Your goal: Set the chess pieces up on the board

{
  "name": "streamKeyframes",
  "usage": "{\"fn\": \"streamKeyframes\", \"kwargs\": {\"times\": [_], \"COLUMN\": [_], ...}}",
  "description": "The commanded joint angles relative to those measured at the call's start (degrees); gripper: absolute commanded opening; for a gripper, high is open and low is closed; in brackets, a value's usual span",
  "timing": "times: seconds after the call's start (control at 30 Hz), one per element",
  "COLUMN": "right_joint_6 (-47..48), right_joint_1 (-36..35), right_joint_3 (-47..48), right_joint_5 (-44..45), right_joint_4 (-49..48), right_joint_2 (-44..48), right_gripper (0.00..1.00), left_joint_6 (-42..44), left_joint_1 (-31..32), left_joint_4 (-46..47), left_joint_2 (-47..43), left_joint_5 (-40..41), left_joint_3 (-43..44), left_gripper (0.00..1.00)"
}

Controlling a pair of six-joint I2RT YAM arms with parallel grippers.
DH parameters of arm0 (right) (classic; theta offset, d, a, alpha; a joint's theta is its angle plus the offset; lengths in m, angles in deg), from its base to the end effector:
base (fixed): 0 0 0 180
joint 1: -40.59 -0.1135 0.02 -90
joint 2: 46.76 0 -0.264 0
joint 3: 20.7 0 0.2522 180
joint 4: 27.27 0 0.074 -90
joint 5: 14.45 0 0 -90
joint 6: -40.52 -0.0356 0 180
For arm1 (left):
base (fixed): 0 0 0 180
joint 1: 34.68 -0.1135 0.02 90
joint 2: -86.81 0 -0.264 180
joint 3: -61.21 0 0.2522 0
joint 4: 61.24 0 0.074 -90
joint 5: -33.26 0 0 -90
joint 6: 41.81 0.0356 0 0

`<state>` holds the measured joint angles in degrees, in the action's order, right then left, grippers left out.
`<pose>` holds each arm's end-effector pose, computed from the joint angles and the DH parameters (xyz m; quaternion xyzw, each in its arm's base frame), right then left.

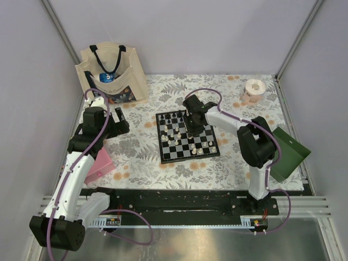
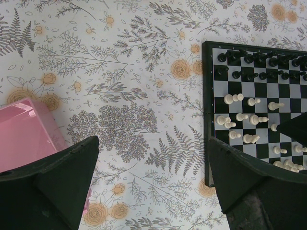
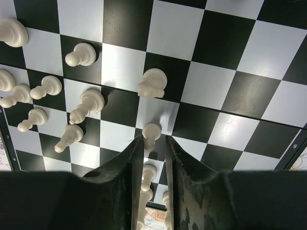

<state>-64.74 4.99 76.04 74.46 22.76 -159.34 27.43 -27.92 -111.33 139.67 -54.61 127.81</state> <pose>0.3320 0.2385 0.1884 -0.1746 0.9622 0.0982 0.1848 0.1927 -0.0215 0.3189 -0.1171 0.8846 -0.0912 0.4422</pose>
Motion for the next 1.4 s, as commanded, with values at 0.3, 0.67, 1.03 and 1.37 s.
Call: {"fn": "streamKeyframes", "kwargs": {"times": [0.3, 0.67, 1.03, 1.37], "right_joint_6": [0.9, 1.3, 1.1, 1.9], "right_joint_1": [-0.3, -0.1, -0.1, -0.1], "right_joint_3": [2.0, -3.4, -10.8, -11.9], "right_joint_5": [-0.2, 4.9, 5.4, 3.1], "right_joint_4": [-0.1, -0.4, 0.3, 1.0], "right_joint_2": [0.2, 9.9, 14.9, 14.3], "right_gripper": [0.12, 0.07, 0.07, 0.07], "left_joint_6": [0.5, 0.5, 0.5, 0.5], "left_joint_1": [-0.4, -0.4, -0.4, -0.4], "left_joint_4": [2.3, 2.3, 2.3, 2.3], "left_joint_2": [-0.7, -0.9, -1.1, -1.0], "left_joint_5": [0.1, 0.2, 0.0, -0.1], "left_joint_3": [-0.3, -0.3, -0.3, -0.4], "left_gripper": [0.99, 0.99, 0.99, 0.99]}}
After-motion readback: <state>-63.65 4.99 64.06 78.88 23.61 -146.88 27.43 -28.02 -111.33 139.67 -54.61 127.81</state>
